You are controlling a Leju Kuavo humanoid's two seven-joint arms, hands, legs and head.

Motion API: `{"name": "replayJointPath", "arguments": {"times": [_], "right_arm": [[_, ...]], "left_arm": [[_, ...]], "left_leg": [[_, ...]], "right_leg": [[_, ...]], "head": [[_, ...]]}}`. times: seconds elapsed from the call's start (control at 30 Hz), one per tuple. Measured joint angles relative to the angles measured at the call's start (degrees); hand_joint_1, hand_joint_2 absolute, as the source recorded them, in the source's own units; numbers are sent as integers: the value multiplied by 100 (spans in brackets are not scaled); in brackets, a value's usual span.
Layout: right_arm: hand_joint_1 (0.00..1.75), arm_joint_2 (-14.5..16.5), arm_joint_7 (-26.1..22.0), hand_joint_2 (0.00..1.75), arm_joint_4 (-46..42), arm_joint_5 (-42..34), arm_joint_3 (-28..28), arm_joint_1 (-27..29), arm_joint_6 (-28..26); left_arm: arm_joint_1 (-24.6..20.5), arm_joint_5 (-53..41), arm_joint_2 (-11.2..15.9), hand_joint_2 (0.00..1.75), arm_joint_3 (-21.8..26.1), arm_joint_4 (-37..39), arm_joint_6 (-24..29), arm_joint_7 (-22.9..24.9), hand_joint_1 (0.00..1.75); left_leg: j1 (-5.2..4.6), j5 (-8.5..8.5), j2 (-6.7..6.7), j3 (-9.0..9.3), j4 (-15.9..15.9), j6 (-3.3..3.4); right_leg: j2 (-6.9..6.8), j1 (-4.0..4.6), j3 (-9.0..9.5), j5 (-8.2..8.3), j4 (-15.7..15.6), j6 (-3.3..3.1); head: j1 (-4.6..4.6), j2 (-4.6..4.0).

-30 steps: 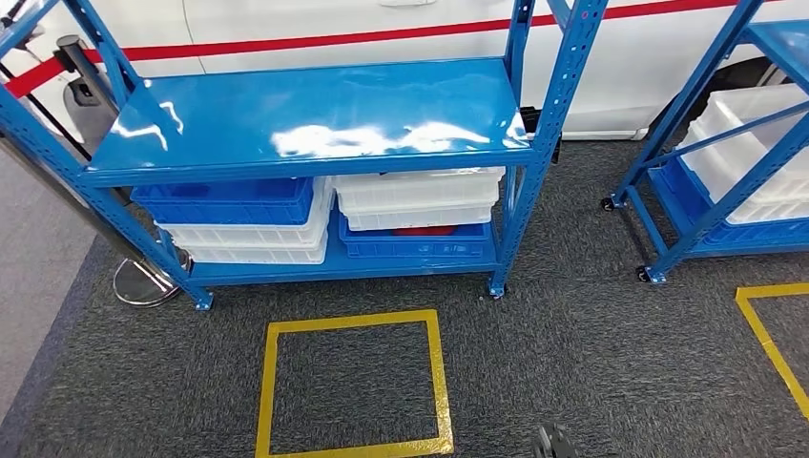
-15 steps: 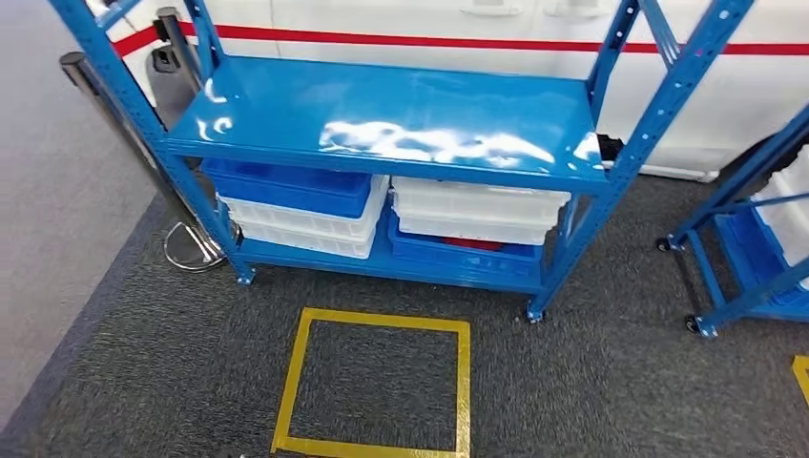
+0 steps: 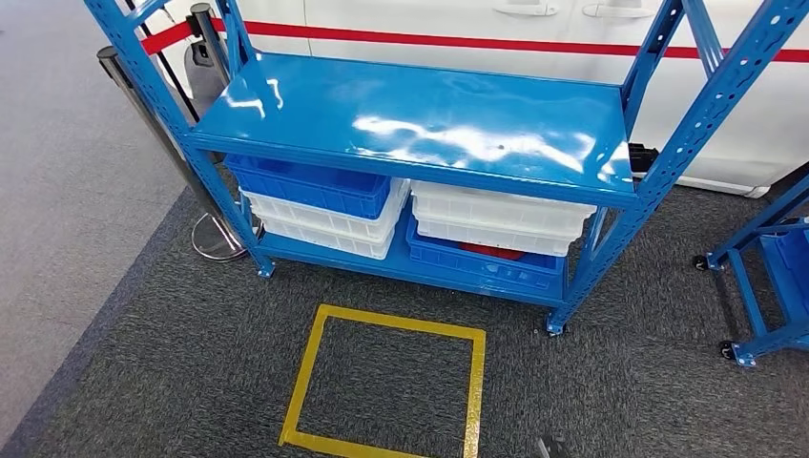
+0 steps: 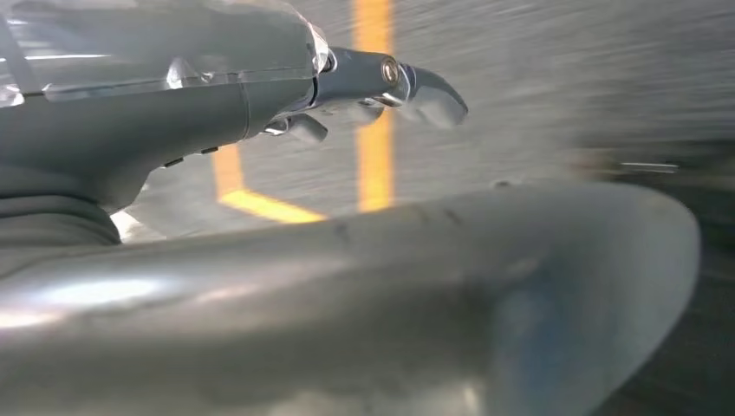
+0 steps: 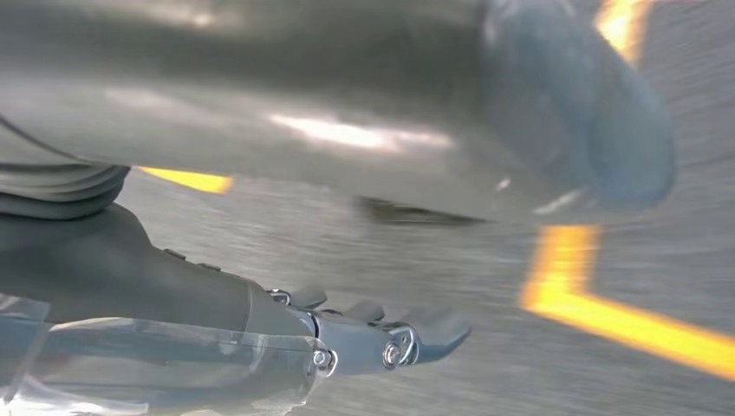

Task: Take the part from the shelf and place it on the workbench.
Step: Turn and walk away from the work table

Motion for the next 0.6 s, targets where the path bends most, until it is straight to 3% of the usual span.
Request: {"name": "replayJointPath", "arguments": {"times": [0.03,0.07,0.1,0.17,0.23,0.33,0.4,0.47,0.53,0.57,0.6], "right_arm": [[0,-1,0,0,-151,0,-1,-95,1],[0,-1,1,0,-263,0,-1,-159,1],[0,-2,2,0,-329,0,-2,-191,-1],[0,-2,5,0,-339,0,-2,-148,-5],[0,2,8,0,-191,0,-2,26,-8],[0,10,14,0,260,0,-1,441,-8],[0,16,15,0,625,-1,0,768,-9],[0,16,16,0,1018,-1,1,1097,-9],[0,13,18,0,1376,0,2,1352,-9],[0,10,17,0,1506,0,2,1441,-10],[0,5,17,0,1592,0,2,1500,-10]], "left_arm": [[106,0,3,0,1,155,0,0,0],[188,0,5,0,1,273,0,0,0],[237,0,8,0,1,343,0,-1,0],[205,0,11,0,1,352,0,-3,0],[-7,-1,13,0,1,207,0,-10,0],[-467,-2,13,0,1,-240,0,-20,0],[-785,-2,9,0,1,-626,0,-22,0],[-1107,-2,6,0,1,-1022,0,-25,0],[-1375,-2,7,0,3,-1356,1,-25,0],[-1465,-1,8,0,4,-1475,1,-25,0],[-1517,0,8,0,4,-1554,1,-25,0]], "left_leg": [[7,-124,39,-207,373,-16],[11,-143,53,-339,584,-21],[12,-48,60,-360,570,-16],[4,384,91,-70,-102,37],[-34,674,148,288,-835,121],[-86,688,132,387,-1072,219],[-54,707,70,458,-1160,275],[-22,726,8,554,-1243,328],[-33,694,-56,585,-1245,361],[-37,668,-92,610,-1242,365],[-38,638,-125,645,-1240,361]], "right_leg": [[0,4,2,-12,2,-6],[0,7,11,-26,3,-7],[0,8,29,-41,3,-1],[-25,10,92,-80,0,19],[-94,20,150,-128,-9,59],[-191,12,206,-175,-45,143],[-187,8,233,-229,24,196],[-118,13,10,-472,501,225],[-77,18,-470,-780,1275,237],[-75,18,-666,-808,1531,243],[-75,18,-767,-720,1592,246]], "head": [[1,0],[1,0],[0,-1],[0,-1],[4,0],[7,0],[9,0],[20,0],[27,0],[29,0],[30,0]]}}
